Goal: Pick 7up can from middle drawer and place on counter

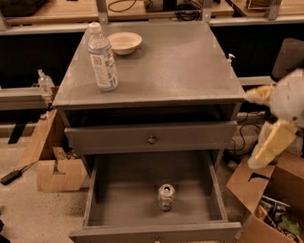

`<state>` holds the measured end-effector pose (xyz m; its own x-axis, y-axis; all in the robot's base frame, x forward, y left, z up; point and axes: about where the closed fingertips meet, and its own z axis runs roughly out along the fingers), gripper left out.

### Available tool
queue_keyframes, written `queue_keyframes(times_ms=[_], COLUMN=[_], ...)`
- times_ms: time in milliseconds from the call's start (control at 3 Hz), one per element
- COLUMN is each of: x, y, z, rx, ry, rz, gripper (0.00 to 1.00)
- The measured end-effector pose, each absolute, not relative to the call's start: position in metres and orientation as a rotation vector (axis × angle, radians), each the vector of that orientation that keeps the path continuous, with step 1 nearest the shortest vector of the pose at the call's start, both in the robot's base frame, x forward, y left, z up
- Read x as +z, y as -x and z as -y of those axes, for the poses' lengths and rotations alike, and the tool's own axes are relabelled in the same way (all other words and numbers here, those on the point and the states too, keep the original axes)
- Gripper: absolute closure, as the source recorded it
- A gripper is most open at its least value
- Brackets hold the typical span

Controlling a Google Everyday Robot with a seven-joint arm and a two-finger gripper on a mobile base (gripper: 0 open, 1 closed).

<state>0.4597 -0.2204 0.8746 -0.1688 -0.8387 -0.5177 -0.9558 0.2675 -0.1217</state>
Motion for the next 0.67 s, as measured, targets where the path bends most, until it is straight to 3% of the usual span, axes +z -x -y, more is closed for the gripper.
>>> queue_keyframes(times_ms=[667], x=[0.822], y=[-0.465], z=[0.218], rx=[0.558], ry=[1.444], rz=[-1.672], gripper=[0.0])
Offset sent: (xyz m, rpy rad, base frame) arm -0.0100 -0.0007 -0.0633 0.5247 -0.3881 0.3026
